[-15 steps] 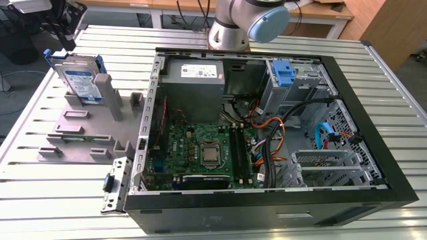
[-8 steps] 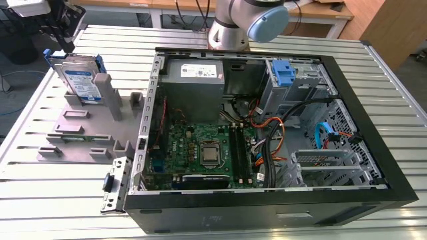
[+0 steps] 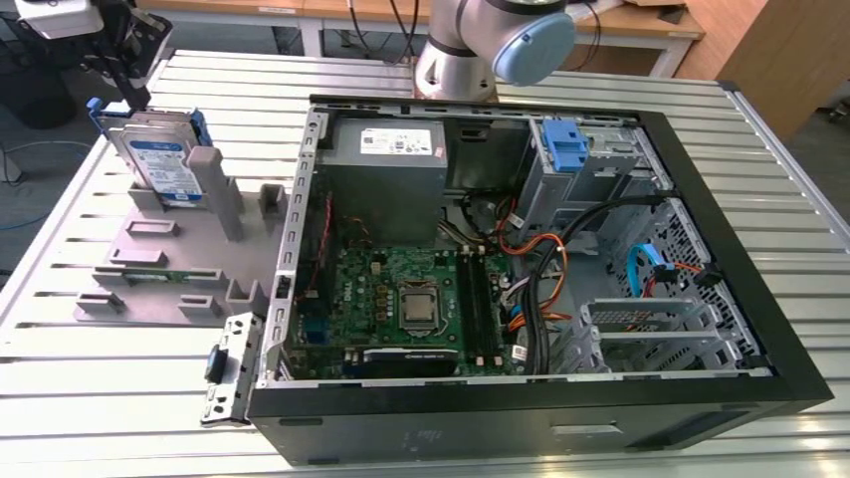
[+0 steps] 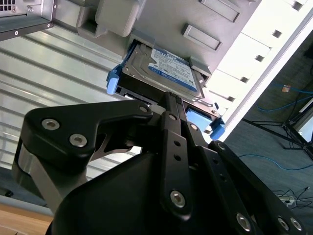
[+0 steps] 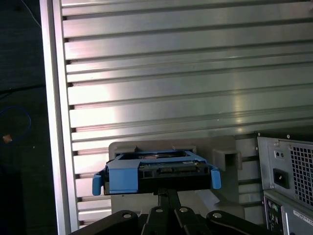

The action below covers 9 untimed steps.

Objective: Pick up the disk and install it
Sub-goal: 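Pick up the disk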

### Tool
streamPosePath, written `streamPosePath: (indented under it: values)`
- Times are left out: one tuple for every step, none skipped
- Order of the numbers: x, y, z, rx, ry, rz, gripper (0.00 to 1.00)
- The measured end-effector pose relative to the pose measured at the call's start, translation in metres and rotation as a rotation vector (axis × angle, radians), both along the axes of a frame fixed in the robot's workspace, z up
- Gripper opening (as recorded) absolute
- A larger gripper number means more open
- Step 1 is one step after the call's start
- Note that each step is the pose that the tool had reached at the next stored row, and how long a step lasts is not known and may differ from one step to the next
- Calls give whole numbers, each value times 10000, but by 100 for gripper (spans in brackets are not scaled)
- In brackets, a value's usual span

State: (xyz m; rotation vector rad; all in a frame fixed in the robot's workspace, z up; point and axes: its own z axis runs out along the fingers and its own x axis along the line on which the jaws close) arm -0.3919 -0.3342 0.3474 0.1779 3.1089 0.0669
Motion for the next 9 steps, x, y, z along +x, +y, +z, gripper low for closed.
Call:
streamPosePath:
  values:
    - [0, 0, 0, 0, 0, 0, 11]
    - [0, 0, 0, 0, 0, 0, 11]
    - [0, 2, -2, 1, -3, -1, 11]
    - [0, 4, -2, 2, -4, 0, 11]
    - [0, 6, -2, 1, -3, 0, 11]
    - [0, 7, -1, 1, -1, 0, 11]
    - [0, 8, 0, 0, 0, 0, 11]
    - [0, 8, 0, 0, 0, 5, 11]
    - [0, 8, -1, 0, 0, 39, 11]
